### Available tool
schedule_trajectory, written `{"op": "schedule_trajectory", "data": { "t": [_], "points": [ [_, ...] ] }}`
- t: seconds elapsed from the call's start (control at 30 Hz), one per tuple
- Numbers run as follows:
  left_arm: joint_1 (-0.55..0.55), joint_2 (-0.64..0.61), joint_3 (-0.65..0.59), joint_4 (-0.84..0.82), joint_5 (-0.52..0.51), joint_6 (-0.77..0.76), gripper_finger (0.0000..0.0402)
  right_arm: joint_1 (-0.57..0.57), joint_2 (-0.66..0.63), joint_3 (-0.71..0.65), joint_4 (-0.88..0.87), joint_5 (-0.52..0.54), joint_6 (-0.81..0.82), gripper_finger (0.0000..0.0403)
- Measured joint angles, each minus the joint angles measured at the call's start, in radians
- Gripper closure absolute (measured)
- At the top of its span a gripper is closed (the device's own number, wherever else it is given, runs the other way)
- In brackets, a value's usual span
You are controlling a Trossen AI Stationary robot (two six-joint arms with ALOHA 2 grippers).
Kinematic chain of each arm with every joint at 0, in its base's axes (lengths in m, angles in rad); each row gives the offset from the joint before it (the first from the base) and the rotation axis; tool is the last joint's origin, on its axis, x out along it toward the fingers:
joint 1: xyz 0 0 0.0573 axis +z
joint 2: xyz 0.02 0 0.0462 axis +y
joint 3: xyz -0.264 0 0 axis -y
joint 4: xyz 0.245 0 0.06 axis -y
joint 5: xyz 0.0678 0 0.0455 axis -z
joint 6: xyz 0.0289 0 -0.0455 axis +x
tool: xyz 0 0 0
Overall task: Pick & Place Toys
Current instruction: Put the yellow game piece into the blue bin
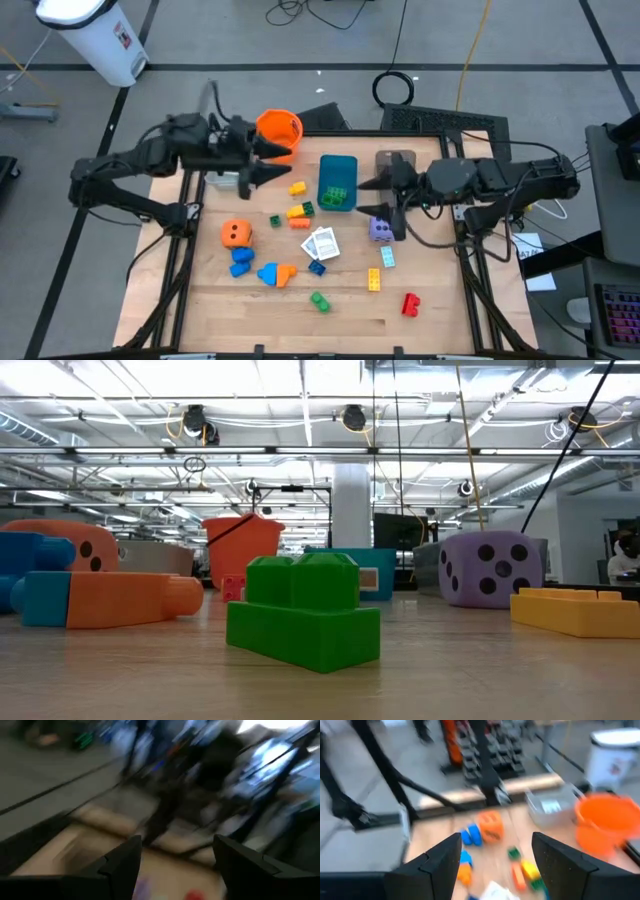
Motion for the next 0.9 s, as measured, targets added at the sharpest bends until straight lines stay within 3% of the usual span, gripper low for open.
{"op": "schedule_trajectory", "data": {
  "t": [0.1,0.27,0.57,0.9],
  "points": [
    [-0.001,0.028,0.019,-0.171,-0.102,0.04,0.0151,0.027,0.001,0.0,-0.131,0.098,0.046,0.0165],
    [0.011,0.099,-0.008,-0.316,-0.164,0.099,0.0151,0.054,-0.002,-0.054,-0.22,0.232,0.141,0.0165],
    [0.065,0.28,-0.034,-0.381,-0.174,0.181,0.0151,0.062,-0.007,-0.25,-0.165,0.238,0.208,0.0165],
    [0.141,0.482,-0.034,-0.455,-0.174,0.223,0.0151,0.002,-0.067,-0.285,-0.133,0.229,0.054,0.0165]
  ]
}}
